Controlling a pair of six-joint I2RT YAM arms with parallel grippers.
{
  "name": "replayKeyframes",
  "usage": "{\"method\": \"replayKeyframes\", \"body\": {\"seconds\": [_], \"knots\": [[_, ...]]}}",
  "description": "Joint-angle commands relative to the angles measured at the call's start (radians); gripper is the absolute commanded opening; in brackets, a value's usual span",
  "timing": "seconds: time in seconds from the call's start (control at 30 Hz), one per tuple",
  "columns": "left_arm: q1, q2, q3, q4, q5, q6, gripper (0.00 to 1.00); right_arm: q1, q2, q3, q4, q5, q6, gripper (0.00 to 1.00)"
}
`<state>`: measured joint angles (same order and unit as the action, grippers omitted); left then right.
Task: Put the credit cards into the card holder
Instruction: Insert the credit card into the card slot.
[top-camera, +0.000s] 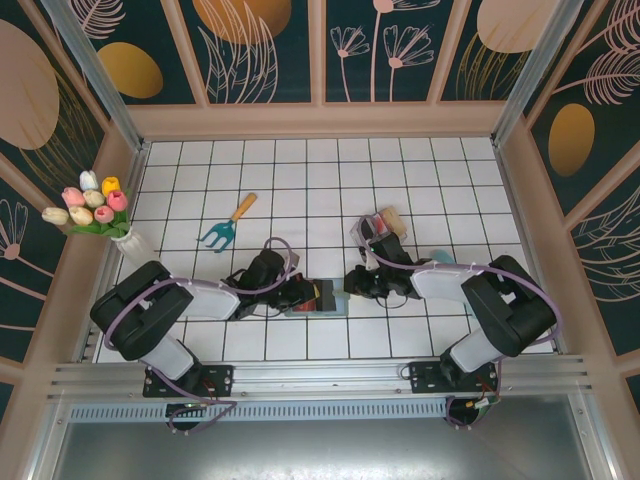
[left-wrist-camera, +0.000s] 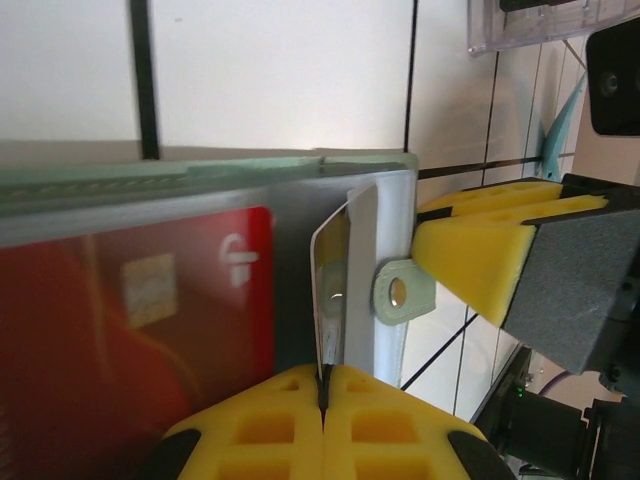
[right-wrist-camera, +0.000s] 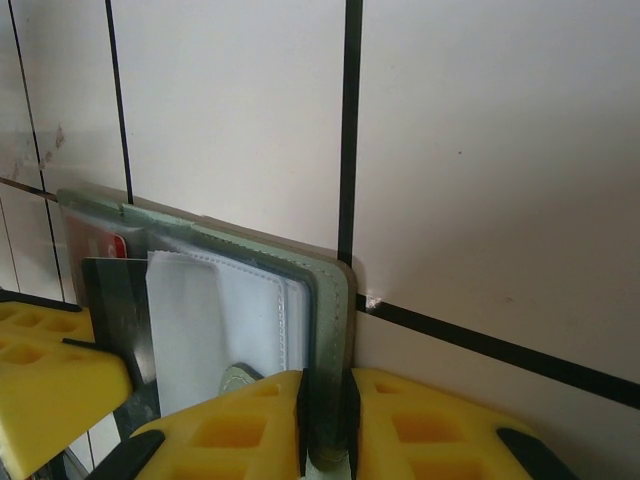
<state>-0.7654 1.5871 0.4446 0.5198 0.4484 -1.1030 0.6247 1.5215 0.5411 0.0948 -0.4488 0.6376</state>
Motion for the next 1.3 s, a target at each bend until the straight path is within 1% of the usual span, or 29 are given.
{"method": "replayKeyframes", "body": {"seconds": [0.0,0.07,0.33,0.4,0.47,0.5,0.6,0.83,0.93,1.1,1.27], "knots": [[-0.009,0.031,0.028,-0.051,0.016,0.020,0.05,0.013,0.016,0.001,-0.002,-0.009,0.002,0.21],[-0.009,0.026,0.040,-0.102,0.016,0.041,0.05,0.013,0.012,0.006,-0.013,-0.001,-0.002,0.21],[-0.017,0.059,0.081,-0.075,0.025,0.025,0.10,0.013,0.013,0.008,-0.003,-0.004,0.011,0.21],[-0.018,0.051,0.088,-0.104,0.003,0.028,0.17,0.013,0.006,0.014,-0.037,0.038,0.012,0.21],[-0.018,0.026,0.088,-0.150,-0.032,0.040,0.19,0.013,-0.002,0.017,-0.058,0.072,0.008,0.21],[-0.018,0.009,0.090,-0.179,-0.049,0.049,0.22,0.011,-0.007,0.017,-0.064,0.077,0.008,0.21],[-0.018,-0.022,0.093,-0.228,-0.070,0.067,0.24,0.011,-0.009,0.018,-0.066,0.075,0.007,0.21],[-0.018,-0.021,0.094,-0.238,-0.075,0.069,0.23,0.012,0.005,0.022,-0.056,0.061,0.005,0.21],[-0.018,-0.014,0.097,-0.225,-0.066,0.072,0.21,0.013,0.003,0.020,-0.053,0.055,0.005,0.21],[-0.020,0.026,0.111,-0.186,-0.028,0.066,0.11,0.013,0.009,0.020,-0.047,0.042,0.005,0.21],[-0.028,0.041,0.125,-0.179,-0.016,0.063,0.10,0.013,0.006,0.023,-0.043,0.036,0.006,0.21]]}}
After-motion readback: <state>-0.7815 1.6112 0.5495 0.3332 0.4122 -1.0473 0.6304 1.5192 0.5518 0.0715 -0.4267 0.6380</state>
